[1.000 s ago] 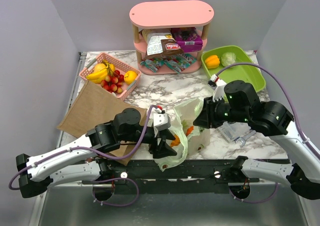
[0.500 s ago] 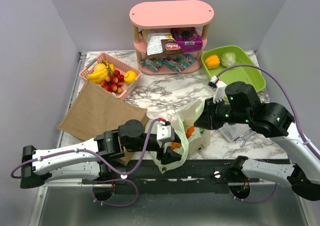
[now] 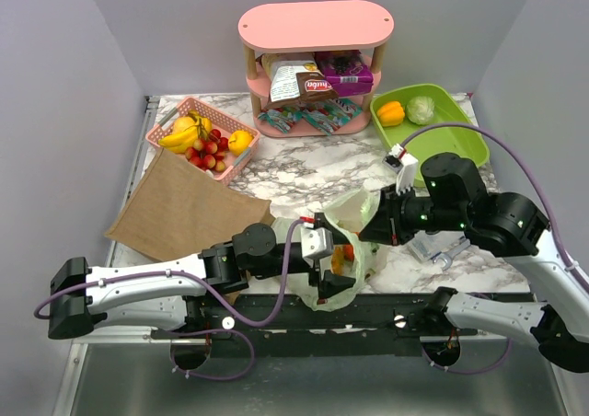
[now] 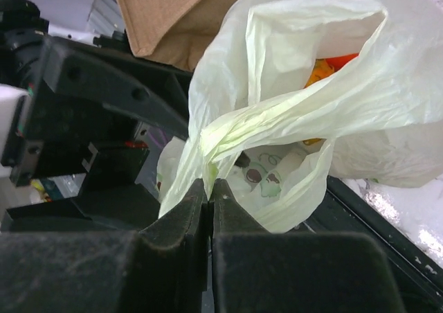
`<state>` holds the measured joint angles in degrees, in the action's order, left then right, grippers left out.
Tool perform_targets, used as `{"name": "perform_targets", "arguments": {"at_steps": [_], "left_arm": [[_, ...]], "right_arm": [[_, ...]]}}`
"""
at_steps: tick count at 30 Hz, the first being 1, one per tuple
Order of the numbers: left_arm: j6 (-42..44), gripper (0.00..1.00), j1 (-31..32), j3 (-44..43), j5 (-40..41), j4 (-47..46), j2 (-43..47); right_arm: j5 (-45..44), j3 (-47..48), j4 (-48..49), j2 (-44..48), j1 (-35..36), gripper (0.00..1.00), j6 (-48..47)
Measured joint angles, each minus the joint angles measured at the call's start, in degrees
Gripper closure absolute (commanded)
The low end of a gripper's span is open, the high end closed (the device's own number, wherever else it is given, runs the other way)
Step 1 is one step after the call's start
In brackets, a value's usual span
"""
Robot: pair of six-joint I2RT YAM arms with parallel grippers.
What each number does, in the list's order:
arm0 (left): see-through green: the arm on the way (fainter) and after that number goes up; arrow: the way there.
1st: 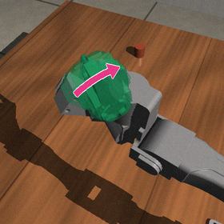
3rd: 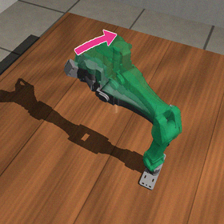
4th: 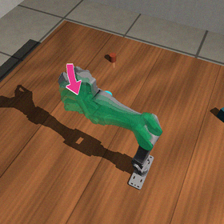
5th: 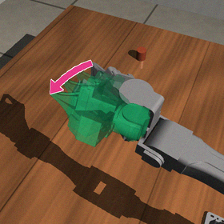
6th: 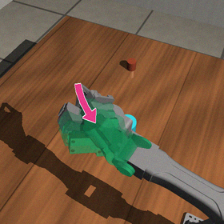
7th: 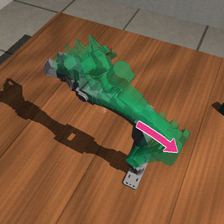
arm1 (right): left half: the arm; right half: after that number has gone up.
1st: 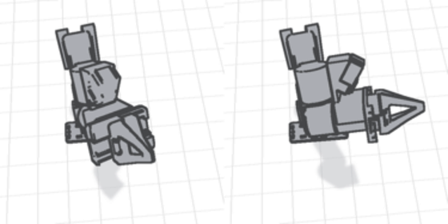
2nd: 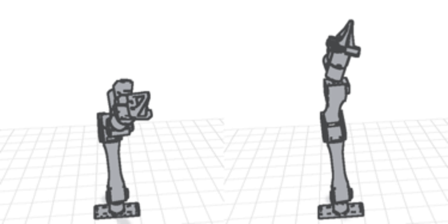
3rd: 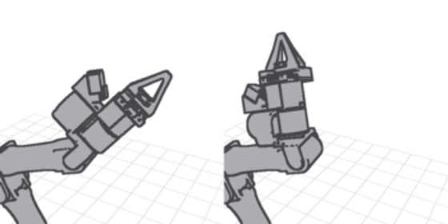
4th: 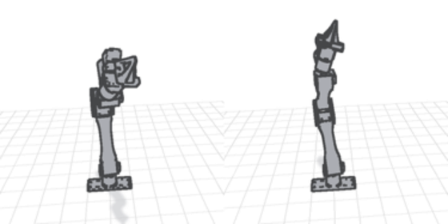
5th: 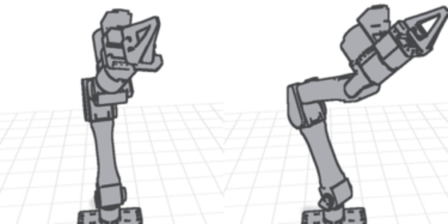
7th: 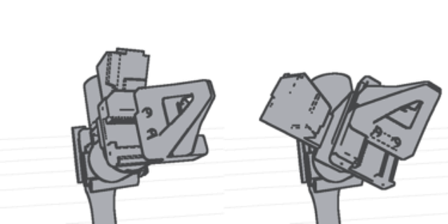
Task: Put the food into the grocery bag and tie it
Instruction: Tie the grocery bag at the center of the board.
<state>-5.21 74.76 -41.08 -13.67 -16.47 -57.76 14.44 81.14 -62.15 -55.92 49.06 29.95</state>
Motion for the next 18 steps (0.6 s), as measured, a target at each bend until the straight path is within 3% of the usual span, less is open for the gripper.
{"name": "perform_targets", "arguments": {"at_steps": [9, 18], "left_arm": [[2.01, 0.12, 0.02, 1.31, 7.96, -13.00, -1.20], [7.45, 0.10, 0.26, 1.31, 10.34, -15.43, -1.18]], "right_arm": [[2.27, -0.15, -1.75, 2.99, 0.00, 0.99, -0.02], [8.61, -4.33, -1.77, 3.30, 0.00, 0.99, -0.09]]}}
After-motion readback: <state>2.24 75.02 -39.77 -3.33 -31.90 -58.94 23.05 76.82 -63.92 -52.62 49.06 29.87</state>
